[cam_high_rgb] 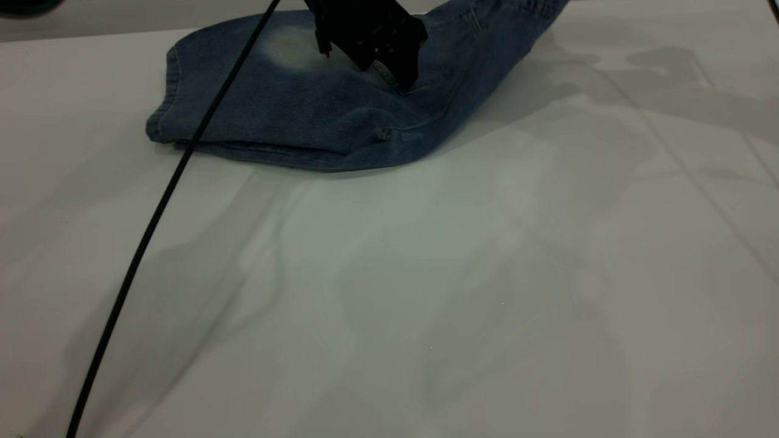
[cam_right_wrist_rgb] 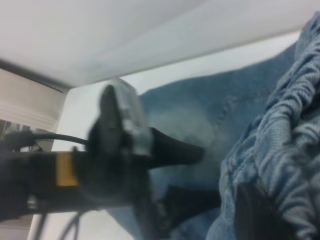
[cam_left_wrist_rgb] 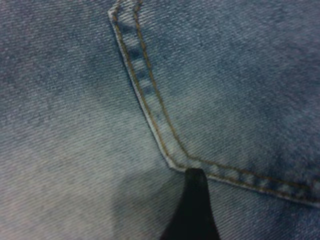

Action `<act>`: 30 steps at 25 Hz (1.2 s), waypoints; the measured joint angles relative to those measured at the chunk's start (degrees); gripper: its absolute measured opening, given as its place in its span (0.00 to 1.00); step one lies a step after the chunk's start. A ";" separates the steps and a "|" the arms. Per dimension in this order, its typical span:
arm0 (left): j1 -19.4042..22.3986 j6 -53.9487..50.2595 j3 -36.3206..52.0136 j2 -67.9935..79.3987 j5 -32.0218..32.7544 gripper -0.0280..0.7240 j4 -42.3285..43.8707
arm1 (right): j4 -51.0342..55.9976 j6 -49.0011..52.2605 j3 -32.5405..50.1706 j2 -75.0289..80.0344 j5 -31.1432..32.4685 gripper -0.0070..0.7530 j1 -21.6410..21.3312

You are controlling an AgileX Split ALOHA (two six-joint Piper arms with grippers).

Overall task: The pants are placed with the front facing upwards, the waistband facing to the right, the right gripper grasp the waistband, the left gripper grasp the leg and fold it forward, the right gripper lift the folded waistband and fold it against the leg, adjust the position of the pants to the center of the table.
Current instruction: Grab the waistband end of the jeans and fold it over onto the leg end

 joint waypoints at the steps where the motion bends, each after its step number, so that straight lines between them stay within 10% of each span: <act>1: 0.00 0.00 0.00 0.38 -0.08 0.77 -0.07 | 0.00 0.06 0.00 -0.58 0.36 0.14 0.01; 18: -0.08 0.00 0.00 1.46 -0.03 0.77 -0.46 | 1.20 0.16 0.00 -4.66 5.16 0.14 5.93; 30: -0.03 -0.11 -8.40 -0.65 15.71 0.77 2.65 | 1.50 0.16 0.00 -4.66 5.20 0.14 5.66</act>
